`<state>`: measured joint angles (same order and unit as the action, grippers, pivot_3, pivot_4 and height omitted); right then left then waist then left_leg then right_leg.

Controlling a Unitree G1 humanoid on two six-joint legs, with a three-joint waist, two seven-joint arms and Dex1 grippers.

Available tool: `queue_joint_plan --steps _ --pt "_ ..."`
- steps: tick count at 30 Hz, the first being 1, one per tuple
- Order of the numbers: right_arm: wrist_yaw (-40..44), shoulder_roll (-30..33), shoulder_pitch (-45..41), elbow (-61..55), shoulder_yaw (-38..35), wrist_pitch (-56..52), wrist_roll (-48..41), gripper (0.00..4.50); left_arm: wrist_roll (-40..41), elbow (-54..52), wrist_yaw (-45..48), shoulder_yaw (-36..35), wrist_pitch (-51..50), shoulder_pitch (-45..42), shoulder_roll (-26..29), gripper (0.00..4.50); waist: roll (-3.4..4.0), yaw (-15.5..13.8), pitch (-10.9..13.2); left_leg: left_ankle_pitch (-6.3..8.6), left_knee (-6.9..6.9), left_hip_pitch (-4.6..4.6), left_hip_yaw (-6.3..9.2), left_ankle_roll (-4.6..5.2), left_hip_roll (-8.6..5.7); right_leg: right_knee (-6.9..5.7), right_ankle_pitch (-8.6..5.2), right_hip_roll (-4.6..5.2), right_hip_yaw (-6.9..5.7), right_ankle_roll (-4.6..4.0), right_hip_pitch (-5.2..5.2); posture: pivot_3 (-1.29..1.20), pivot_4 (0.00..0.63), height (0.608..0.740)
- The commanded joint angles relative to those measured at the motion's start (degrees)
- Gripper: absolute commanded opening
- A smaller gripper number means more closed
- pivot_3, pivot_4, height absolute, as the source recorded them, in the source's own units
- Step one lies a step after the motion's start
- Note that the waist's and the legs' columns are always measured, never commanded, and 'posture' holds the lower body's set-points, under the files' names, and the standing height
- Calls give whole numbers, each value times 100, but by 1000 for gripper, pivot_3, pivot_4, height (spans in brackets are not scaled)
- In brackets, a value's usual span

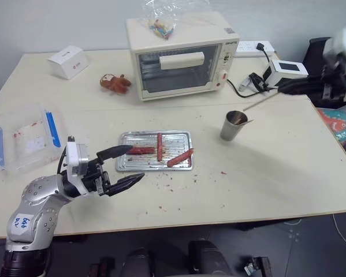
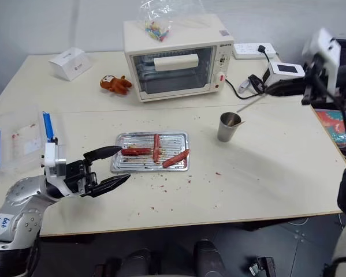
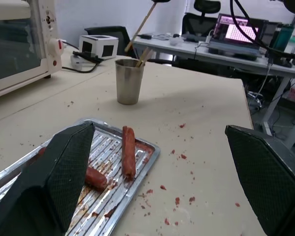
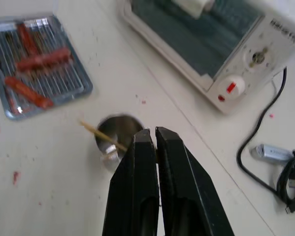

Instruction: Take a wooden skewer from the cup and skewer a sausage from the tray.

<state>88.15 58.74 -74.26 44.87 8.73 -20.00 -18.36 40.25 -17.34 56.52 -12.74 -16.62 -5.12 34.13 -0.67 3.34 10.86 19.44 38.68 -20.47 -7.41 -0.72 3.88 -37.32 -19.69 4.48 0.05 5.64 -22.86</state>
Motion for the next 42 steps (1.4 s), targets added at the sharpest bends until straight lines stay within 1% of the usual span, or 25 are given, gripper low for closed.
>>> queue_joint_plan --steps 1,3,5,8,11,16,22,25,37,38,42 --pt "435 127 104 -982 -122 -1273 -1130 67 217 -108 123 55 -85 -97 -36 4500 0 -5 0 0 -1 0 0 0 1 0 0 -1 2 0 -1 0 150 740" --pt "435 -94 543 -1793 -346 -1950 -1697 67 364 -88 173 152 -232 -274 -102 4500 -1 -23 0 0 1 -2 2 0 1 0 0 1 0 0 -2 0 150 740" --pt "207 -456 985 -2541 -628 -2492 -2226 67 468 -26 208 261 -346 -499 -189 4500 -1 -36 0 1 7 -12 11 2 1 1 0 4 -7 0 -1 0 150 740" --pt "-268 -1038 1559 -3349 -853 -2866 -2688 67 473 120 203 436 -409 -925 -402 4500 -1 -58 0 3 34 -38 29 5 -1 -10 2 5 -24 3 -9 0 150 740" --pt "-715 -1610 1975 -3981 -972 -3174 -3037 67 489 245 128 567 -462 -1322 -675 4500 -1 -120 0 -2 52 -93 36 8 -9 -46 4 4 -45 7 -64 0 150 740" --pt "-1361 -2387 2241 -4367 -1175 -3353 -3392 67 511 125 109 731 -547 -1451 -949 4500 -2 -162 0 -4 54 -108 36 10 -10 -51 5 5 -78 9 -75 0 150 740" --pt "-1641 -2716 2432 -4509 -1163 -3337 -3419 67 612 -42 -52 711 -571 -1430 -1156 4500 -3 -163 -1 -8 55 -107 38 16 -15 -47 6 4 -78 11 -74 0 150 740" --pt "-1722 -2787 2462 -4450 -1193 -3261 -3365 0 643 -124 -145 681 -572 -1417 -1206 3893 -3 -163 -1 -8 55 -107 39 16 -15 -47 6 3 -78 11 -73 0 150 740" --pt "-1791 -2734 2651 -4396 -1211 -3073 -3241 0 691 -208 -492 582 -495 -1381 -1285 169 -3 -164 -1 -8 55 -107 40 16 -15 -44 6 2 -79 11 -73 0 150 740" --pt "-1787 -2726 2674 -4408 -1212 -3064 -3235 0 695 -198 -521 565 -495 -1402 -1305 29 -3 -164 -1 -8 55 -107 40 16 -16 -44 6 2 -79 11 -73 0 150 740" --pt "-1774 -2692 2743 -4447 -1216 -3052 -3229 0 703 -182 -592 529 -507 -1447 -1339 29 -3 -162 -1 -8 55 -107 40 16 -15 -43 6 2 -79 11 -73 0 150 740"
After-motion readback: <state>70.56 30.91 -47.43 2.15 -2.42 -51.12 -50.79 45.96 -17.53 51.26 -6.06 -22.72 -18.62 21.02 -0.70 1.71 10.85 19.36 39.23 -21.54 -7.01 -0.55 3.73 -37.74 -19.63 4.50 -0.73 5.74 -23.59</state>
